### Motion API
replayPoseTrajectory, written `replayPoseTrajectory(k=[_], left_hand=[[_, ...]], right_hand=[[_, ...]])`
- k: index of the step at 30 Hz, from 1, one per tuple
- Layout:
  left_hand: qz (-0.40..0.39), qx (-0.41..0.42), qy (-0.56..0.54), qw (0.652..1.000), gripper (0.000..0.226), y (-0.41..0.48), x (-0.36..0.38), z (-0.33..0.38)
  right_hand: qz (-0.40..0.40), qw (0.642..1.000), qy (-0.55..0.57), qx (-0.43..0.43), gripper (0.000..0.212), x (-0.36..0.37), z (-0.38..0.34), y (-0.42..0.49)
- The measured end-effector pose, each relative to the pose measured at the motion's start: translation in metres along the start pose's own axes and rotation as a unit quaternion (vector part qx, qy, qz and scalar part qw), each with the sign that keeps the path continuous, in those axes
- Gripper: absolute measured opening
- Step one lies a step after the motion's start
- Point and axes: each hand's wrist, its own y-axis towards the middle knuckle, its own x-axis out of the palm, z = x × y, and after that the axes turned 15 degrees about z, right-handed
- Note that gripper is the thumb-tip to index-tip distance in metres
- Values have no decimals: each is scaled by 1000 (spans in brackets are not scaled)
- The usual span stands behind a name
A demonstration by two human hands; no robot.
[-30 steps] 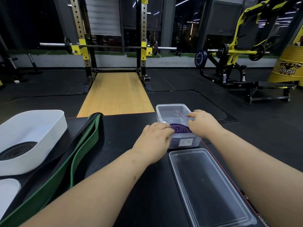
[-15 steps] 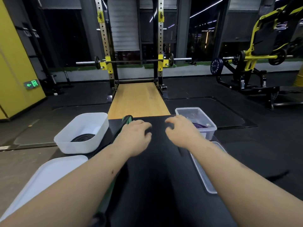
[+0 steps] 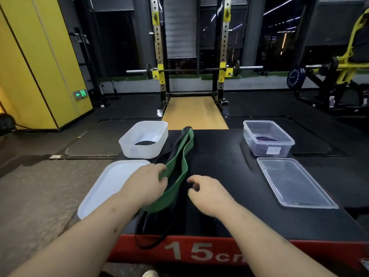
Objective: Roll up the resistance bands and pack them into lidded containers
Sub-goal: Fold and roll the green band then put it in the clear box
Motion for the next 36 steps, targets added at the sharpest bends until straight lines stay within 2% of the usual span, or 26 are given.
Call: replayPoseTrajectory(k=[6, 9, 12, 16, 20, 24, 28, 33, 34, 36], left_hand=[[-31, -28, 28, 999, 42, -25, 11, -2], [-40, -19, 94, 995, 50, -31, 9, 4], [-43, -23, 159, 986, 50, -31, 6, 7], [-36, -35, 166, 985, 45, -27, 4, 10], [-60, -69, 150, 984, 46, -26, 6, 10], [-48, -68, 131, 988, 41, -30, 9, 8], [-33, -47, 84, 995, 26, -35, 12, 15], [-3, -1, 25, 1000, 6, -37, 14, 27], [5, 1, 6, 1000, 8, -37, 13, 30], [18, 5, -32, 999, 33, -38, 11, 38]], right_hand=[[-28, 999, 30, 13, 43, 18, -7, -19], [-36, 998, 41, 23, 40, 20, -5, -26], [-42, 998, 47, 24, 40, 18, -3, -29], [-41, 997, 62, 27, 41, 15, 1, -31], [-38, 996, 68, 33, 40, 12, 7, -33], [-42, 995, 81, 43, 37, 12, 13, -35], [-43, 993, 96, 53, 35, 19, 12, -33], [-35, 980, 169, 100, 37, 31, 11, -28], [-29, 970, 207, 122, 37, 32, 11, -26], [-13, 931, 311, 192, 32, 30, 9, -23]])
